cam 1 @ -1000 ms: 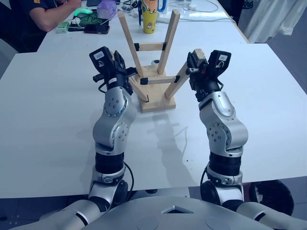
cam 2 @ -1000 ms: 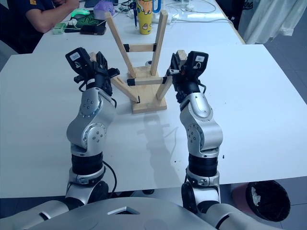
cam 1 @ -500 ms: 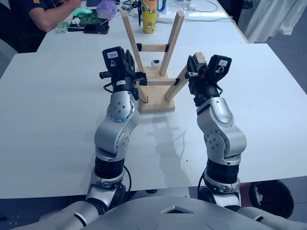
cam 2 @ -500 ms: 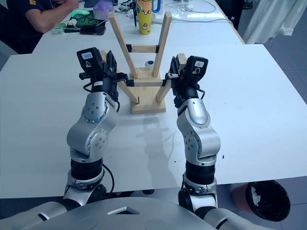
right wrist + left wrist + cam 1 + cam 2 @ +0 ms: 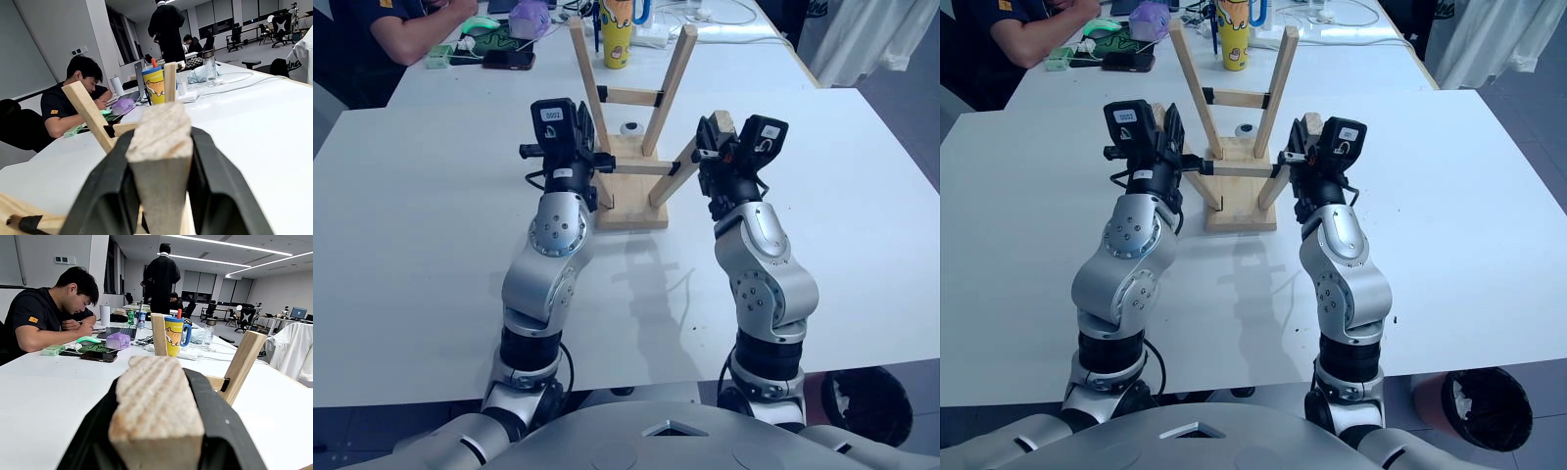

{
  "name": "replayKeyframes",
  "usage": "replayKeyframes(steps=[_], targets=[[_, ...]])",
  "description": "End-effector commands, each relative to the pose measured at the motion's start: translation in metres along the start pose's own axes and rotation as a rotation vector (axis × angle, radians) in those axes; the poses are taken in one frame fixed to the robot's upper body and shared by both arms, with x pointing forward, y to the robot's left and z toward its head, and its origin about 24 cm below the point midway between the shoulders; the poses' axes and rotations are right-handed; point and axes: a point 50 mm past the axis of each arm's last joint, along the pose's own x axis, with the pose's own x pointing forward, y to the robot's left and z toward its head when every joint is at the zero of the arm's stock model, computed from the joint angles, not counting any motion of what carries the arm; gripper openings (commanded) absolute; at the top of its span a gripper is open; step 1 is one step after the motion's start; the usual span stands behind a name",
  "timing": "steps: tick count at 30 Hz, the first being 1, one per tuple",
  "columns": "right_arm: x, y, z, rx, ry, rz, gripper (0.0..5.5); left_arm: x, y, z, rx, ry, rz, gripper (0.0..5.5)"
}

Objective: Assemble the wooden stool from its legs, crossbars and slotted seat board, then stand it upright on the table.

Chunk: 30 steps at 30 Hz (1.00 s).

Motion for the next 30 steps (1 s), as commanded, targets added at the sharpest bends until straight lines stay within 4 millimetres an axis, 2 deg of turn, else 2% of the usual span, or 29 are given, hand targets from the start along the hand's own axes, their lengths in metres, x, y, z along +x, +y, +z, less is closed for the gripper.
replayKeyframes(steps=[1,6,12,21,25,30], targets=[[-0.003,0.017,-0.007,0.051,0.068,0.049,1.06,-0.006,0.019,-0.062,0.230,0.343,0.007,1.08],[0.003,0.027,0.006,0.024,0.016,0.103,1.06,-0.009,0.017,-0.064,0.271,0.361,-0.041,1.09],[0.010,0.051,0.022,-0.063,0.015,0.251,1.06,-0.007,0.014,-0.051,0.351,0.340,-0.160,1.10],[0.005,0.089,0.029,-0.115,-0.021,0.448,1.08,-0.011,0.008,-0.062,0.424,0.423,-0.279,1.25],[0.005,0.096,0.028,-0.119,-0.016,0.505,1.09,-0.009,0.011,-0.063,0.398,0.443,-0.270,1.26],[0.004,0.104,0.011,-0.153,0.045,0.579,1.10,-0.008,0.025,-0.073,0.368,0.505,-0.267,1.27]])
